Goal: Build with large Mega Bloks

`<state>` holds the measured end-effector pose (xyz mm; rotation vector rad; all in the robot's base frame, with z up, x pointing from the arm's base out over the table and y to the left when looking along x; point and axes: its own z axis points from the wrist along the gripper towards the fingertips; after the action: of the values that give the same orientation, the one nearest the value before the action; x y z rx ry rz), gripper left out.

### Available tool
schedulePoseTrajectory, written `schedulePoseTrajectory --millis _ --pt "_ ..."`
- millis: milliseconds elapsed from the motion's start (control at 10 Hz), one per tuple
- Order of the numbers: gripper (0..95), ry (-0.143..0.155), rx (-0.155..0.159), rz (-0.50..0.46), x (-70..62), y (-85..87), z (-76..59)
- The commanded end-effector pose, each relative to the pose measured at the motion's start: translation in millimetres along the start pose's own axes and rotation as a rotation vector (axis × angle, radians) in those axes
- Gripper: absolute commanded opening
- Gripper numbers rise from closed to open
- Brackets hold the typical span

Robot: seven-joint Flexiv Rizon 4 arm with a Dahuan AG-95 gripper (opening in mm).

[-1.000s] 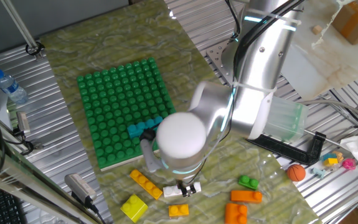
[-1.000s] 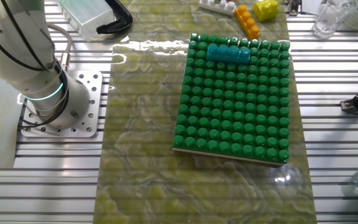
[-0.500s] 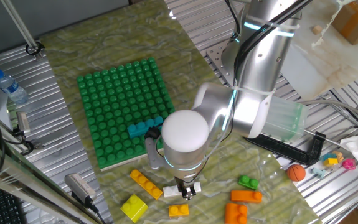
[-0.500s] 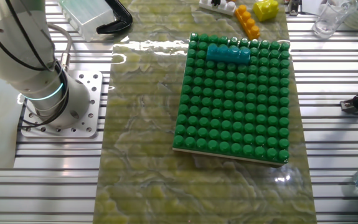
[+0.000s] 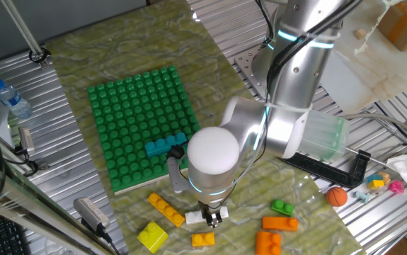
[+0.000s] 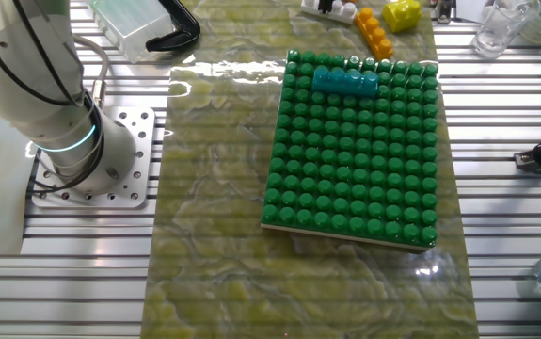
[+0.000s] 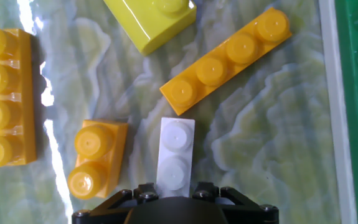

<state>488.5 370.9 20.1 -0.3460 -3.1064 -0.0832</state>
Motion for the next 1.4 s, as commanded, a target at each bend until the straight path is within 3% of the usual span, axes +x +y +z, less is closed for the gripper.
schedulePoseTrajectory --millis 100,200,400,600,800,1000,1100,1400 --pt "38.0 0.003 0.003 -0.001 0.3 -0.7 -2.1" --pt "19.0 0.006 0.013 -0.003 0.1 -1.2 -1.8" --pt "19.0 0.008 0.015 -0.001 -0.3 -1.7 -0.1" --pt "19.0 0.018 0.036 0.0 -0.3 -2.0 -0.2" --pt "19.0 0.008 0.035 0.001 -0.4 -2.1 -0.2" --pt "19.0 0.012 0.053 0.003 -1.5 -3.3 -0.7" --pt "0.0 0.01 0.052 0.007 -2.1 -3.9 -1.1" --pt "0.0 -0.014 0.047 0.017 -5.1 -7.3 -5.8"
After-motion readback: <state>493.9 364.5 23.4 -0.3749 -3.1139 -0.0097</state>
